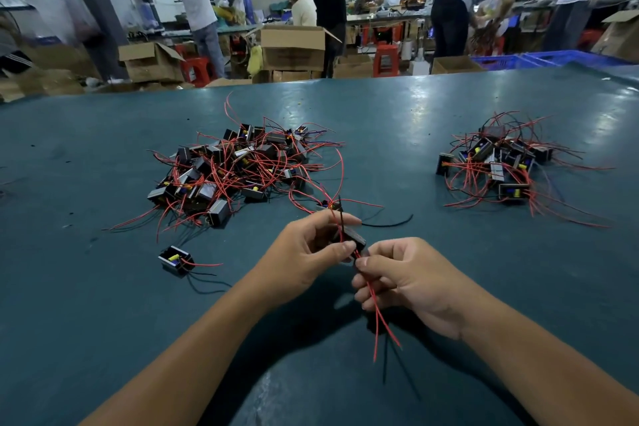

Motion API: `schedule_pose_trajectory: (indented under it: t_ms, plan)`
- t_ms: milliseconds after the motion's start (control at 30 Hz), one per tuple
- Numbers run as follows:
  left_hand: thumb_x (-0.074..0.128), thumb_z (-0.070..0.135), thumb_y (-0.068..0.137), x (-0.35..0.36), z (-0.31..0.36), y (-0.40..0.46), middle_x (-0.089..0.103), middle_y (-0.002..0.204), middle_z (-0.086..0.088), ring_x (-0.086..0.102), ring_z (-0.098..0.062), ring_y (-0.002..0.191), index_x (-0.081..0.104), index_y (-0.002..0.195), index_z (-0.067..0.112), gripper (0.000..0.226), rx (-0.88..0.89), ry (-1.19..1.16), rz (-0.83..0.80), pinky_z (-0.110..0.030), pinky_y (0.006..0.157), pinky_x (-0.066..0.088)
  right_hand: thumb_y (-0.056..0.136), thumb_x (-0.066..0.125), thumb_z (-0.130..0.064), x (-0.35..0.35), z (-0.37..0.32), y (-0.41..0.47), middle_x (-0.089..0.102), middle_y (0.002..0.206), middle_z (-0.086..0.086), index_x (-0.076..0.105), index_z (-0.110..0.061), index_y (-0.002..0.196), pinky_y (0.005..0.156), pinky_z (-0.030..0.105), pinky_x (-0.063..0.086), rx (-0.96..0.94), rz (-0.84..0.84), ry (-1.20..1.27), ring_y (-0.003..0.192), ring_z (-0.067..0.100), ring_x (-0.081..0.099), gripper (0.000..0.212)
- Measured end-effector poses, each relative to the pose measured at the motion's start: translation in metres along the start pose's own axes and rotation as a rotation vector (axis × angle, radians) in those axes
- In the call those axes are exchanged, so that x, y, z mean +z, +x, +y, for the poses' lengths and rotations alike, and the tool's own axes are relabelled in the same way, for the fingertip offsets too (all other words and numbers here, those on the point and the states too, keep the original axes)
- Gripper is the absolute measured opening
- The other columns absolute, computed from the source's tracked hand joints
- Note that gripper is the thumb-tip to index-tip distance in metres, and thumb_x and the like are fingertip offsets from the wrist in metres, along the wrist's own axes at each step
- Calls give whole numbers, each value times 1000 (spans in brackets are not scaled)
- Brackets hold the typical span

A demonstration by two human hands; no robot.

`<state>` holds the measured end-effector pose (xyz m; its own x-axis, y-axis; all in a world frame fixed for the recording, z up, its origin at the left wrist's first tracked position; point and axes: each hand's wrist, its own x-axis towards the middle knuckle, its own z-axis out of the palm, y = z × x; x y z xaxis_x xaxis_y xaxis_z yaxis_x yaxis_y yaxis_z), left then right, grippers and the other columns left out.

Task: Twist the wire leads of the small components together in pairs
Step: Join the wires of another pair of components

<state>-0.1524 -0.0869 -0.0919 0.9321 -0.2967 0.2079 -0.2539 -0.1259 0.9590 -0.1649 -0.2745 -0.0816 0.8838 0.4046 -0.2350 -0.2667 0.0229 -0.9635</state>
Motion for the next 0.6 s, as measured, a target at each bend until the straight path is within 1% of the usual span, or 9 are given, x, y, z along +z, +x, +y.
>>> schedule_pose_trajectory:
  t_ms: [100,200,333,433,500,600]
  plan:
    - [66,13,89,8,2,0,75,100,-15,70,-18,88,58,117,4,30,-25,-131,82,-26,76,55,95,60,-7,3,0,-1,69,74,15,64,-6,77,55,27,56,1,-27,61,61,21,67,18]
    - [64,17,90,11,2,0,76,99,-17,72,-21,84,62,109,4,24,-53,-187,162,-22,65,54,95,61,-8,5,1,-2,69,77,17,65,-8,74,57,29,58,19,-63,98,63,23,69,21]
    - [66,27,85,12,2,1,76,98,-15,71,-22,81,71,107,8,30,-78,-197,202,-24,63,56,94,62,-10,7,1,-3,69,79,19,67,-10,71,57,29,58,48,-76,112,64,23,69,24]
    - [61,31,88,14,1,2,77,100,-13,71,-22,82,73,109,11,31,-110,-215,199,-27,69,58,95,60,-11,9,1,-4,69,77,18,64,-5,78,55,27,58,78,-75,159,61,22,68,19]
    - [56,26,95,14,0,2,76,106,-12,70,-22,86,71,113,12,28,-142,-248,160,-27,73,58,95,60,-10,9,1,-4,69,75,17,63,-1,82,53,25,56,109,-63,261,58,20,67,16]
    - [50,13,102,13,0,3,75,107,-12,69,-21,86,70,113,12,24,-165,-267,144,-26,71,57,94,60,-10,11,1,-4,68,74,16,65,1,83,51,22,55,134,-57,363,56,19,66,16]
